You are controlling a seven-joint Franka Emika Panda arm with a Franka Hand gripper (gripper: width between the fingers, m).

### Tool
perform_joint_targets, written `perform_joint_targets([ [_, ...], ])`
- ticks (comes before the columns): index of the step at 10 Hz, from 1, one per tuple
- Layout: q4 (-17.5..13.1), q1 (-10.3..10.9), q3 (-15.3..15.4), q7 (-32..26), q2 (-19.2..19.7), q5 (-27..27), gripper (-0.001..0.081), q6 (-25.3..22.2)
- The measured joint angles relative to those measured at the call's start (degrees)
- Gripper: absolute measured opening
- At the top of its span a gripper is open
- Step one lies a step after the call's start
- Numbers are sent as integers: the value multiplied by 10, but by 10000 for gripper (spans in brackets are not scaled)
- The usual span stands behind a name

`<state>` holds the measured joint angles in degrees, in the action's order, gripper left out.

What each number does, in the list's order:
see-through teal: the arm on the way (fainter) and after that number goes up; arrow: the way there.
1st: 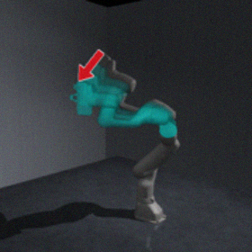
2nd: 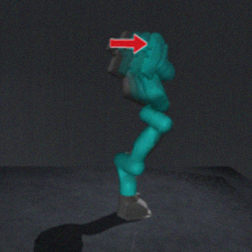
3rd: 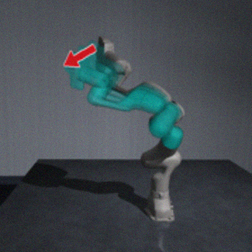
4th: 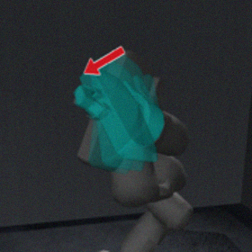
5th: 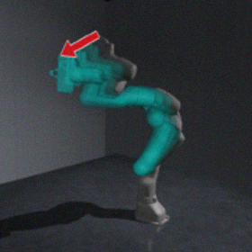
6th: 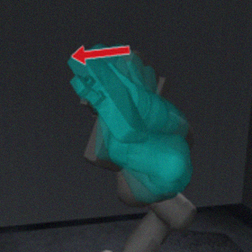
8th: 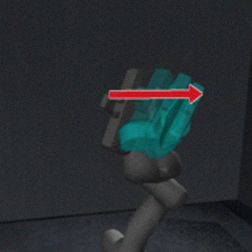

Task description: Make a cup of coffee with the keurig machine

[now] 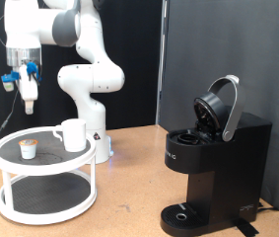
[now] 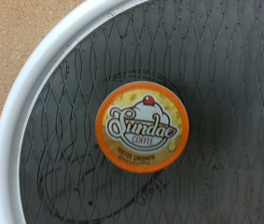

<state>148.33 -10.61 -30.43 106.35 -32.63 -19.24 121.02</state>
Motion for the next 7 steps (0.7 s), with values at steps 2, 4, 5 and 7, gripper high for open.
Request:
perform_joint_targets([
  [2, 17, -5, -2, 12, 16, -13, 734, 38],
  [4, 29, -9, -3, 21, 36, -19, 734, 71],
  [5, 35, -10, -4, 26, 48, -21, 734, 88],
  [7, 45, -13, -4, 34, 72, -28, 734, 122],
])
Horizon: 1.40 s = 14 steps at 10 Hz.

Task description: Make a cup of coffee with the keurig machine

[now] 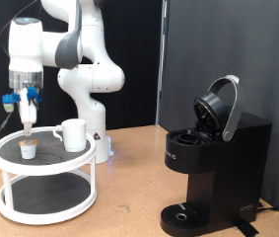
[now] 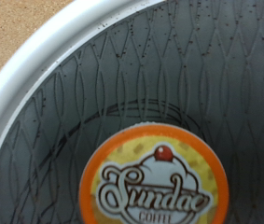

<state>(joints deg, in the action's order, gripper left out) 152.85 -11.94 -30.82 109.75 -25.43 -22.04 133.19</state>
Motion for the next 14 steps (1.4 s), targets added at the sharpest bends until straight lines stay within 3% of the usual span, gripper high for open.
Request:
perform_joint_targets([
  [7, 17, -8, -1, 0, 49, -2, 734, 69],
  [12, 19, -9, -1, 0, 60, -2, 734, 84],
  [13, 19, -9, -1, 0, 61, -2, 625, 85],
  [14, 19, -9, -1, 0, 61, -2, 625, 85],
])
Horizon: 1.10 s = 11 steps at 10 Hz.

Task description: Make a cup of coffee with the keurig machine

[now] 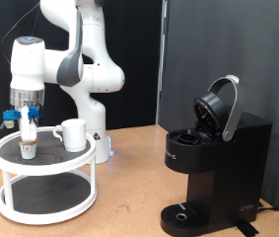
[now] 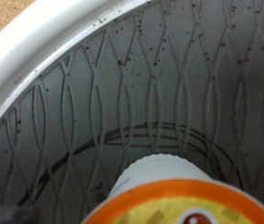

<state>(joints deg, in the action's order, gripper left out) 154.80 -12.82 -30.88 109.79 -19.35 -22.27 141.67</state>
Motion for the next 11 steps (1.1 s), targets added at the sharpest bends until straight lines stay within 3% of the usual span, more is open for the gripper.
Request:
perform_joint_targets([
  [1, 0, 0, 0, 0, 0, 0, 437, 0],
  [2, 0, 0, 0, 1, 0, 0, 437, 1],
  [3, 0, 0, 0, 1, 0, 0, 371, 1],
  [6, -1, 0, 0, -3, -3, 6, 371, -8],
  [11, -47, 3, 2, -58, -78, 56, 371, -146],
])
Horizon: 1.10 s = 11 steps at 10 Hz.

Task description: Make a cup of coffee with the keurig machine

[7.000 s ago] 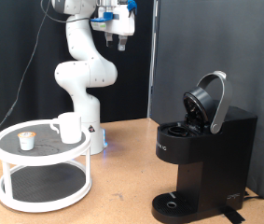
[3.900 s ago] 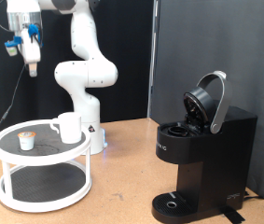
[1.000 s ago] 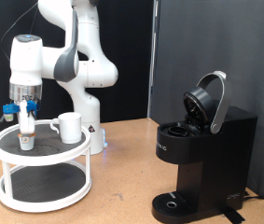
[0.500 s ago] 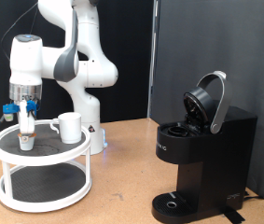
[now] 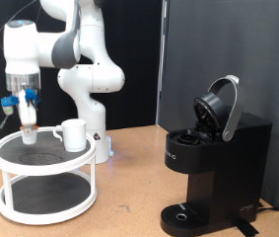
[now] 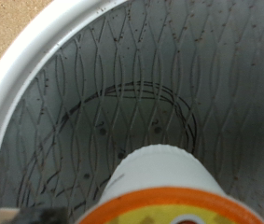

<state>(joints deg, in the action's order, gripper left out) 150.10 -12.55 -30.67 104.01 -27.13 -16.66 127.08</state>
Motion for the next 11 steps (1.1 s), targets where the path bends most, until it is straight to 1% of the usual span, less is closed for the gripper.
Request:
perform_joint_targets([
  [1, -8, 0, 2, 0, -14, 0, 371, -24],
  [2, -6, 0, 1, 0, -12, 0, 371, -22],
  [3, -6, 2, 0, -3, -12, 13, 371, -26],
  [4, -12, 8, -2, -8, -13, 42, 371, -36],
  [5, -24, 19, -3, -16, -16, 82, 371, -53],
  [6, -40, 32, -4, -19, -19, 127, 371, -73],
  [8, -72, 67, -9, -41, -24, 226, 371, -126],
  [9, -81, 80, -5, -33, -25, 257, 371, -135],
  [10, -83, 85, -2, -23, -25, 270, 371, -137],
  [11, -83, 85, -2, -24, -25, 267, 371, -137],
])
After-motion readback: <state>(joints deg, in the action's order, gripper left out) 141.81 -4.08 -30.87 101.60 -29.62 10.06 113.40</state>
